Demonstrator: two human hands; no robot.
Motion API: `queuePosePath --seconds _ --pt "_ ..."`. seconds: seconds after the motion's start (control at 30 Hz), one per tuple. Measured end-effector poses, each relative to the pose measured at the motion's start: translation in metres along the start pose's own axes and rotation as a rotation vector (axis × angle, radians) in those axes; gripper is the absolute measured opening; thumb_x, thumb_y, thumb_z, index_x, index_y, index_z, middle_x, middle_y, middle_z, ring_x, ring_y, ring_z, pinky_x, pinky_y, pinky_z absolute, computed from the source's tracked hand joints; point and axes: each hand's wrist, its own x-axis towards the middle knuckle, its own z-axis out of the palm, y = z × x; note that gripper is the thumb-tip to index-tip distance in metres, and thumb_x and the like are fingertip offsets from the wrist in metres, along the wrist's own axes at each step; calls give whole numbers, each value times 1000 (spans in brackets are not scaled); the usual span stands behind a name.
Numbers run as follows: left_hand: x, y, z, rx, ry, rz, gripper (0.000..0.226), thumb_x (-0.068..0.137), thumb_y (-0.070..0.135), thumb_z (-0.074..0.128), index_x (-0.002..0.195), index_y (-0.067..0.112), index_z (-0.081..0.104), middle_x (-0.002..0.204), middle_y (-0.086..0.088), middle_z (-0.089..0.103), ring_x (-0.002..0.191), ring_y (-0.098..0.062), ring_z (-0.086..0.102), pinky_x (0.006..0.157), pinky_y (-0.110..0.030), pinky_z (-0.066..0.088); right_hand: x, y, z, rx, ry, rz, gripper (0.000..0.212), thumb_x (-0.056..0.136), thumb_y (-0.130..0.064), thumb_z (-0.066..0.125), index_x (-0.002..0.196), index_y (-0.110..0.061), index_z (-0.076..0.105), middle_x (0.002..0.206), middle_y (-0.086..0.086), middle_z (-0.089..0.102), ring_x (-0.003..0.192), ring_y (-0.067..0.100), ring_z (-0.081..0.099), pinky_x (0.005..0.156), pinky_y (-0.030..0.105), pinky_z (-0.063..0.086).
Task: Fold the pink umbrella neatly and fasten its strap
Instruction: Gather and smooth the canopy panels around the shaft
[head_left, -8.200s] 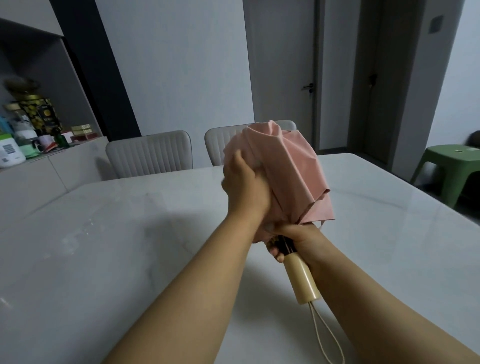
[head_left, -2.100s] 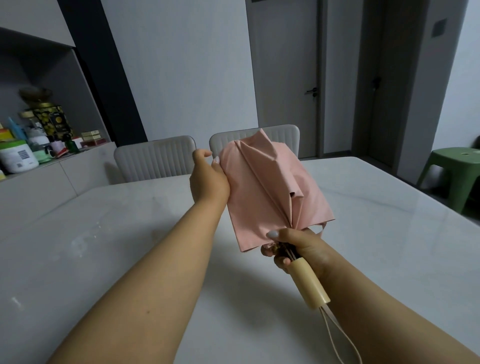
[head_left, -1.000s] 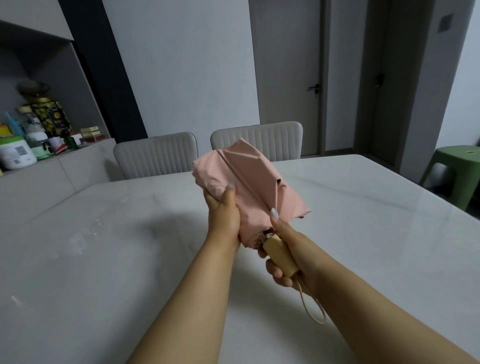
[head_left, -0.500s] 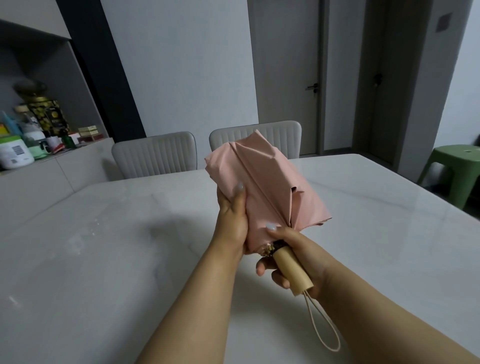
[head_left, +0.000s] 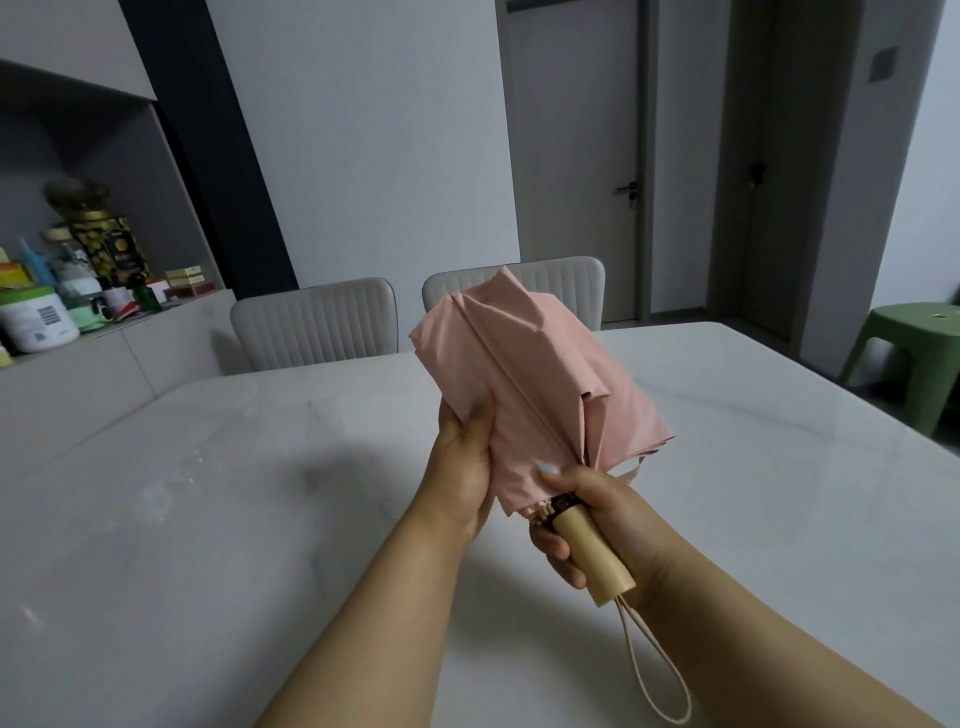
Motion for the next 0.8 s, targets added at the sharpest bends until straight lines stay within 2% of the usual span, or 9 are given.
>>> queuePosePath --seconds 0.1,0.17,0.23,0.37,0.47,0.5,0.7,0.77,0.8 --pt "7 19 1 303 149 -28 106 73 58 71 154 20 13 145 -8 47 127 -23 52 108 -44 41 0 -2 -3 -33 72 -40 31 82 -30 55 66 -5 47 47 12 43 29 21 38 33 19 34" --pt "15 40 0 663 363 104 92 84 50 65 153 15 14 149 -10 37 136 -25 39 111 -44 35 0 -3 -6 -44 96 -57 31 87 -28 53 67 -5 46 47 12 44 30 22 38 34 20 34" --pt "25 66 4 839 460 299 71 92 42 57 149 12 29 150 -11 35 139 -26 33 113 -42 31 0 -3 -7 -61 103 -81 30 88 -28 55 73 -3 49 47 12 45 30 22 39 35 20 35" --pt "49 116 28 1030 347 419 48 98 36 45 135 5 49 142 -13 45 133 -26 41 108 -34 32 0 -1 -6 -116 88 -105 35 75 -34 59 77 0 53 47 14 46 30 23 40 36 21 37" --pt "61 138 44 1228 217 269 56 102 43 31 114 -4 60 125 -23 58 115 -36 53 90 -36 40 0 0 -4 -126 82 -93 36 74 -34 59 77 1 53 47 14 47 30 23 41 36 21 37" --pt "64 141 46 1277 180 190 61 102 47 28 117 -3 60 128 -22 58 116 -36 53 90 -35 39 0 1 -4 -125 78 -93 35 74 -34 60 78 1 54 47 14 47 30 23 41 36 22 37" --pt "77 153 41 1209 123 39 74 91 64 41 138 7 49 145 -12 47 130 -31 46 105 -38 36 0 0 -4 -116 67 -98 32 73 -32 60 76 0 54 48 14 46 30 23 39 35 22 37" --pt "76 159 37 1056 77 10 73 81 68 51 129 13 57 134 -7 55 120 -26 54 104 -39 39 0 0 -4 -119 62 -99 32 73 -31 59 76 1 54 47 14 46 30 23 39 35 21 37" --pt "76 162 34 994 32 -9 64 77 68 56 114 17 65 119 -4 62 106 -21 59 96 -36 43 0 0 -4 -123 61 -96 32 73 -31 59 76 1 54 48 15 46 30 23 39 36 21 37"
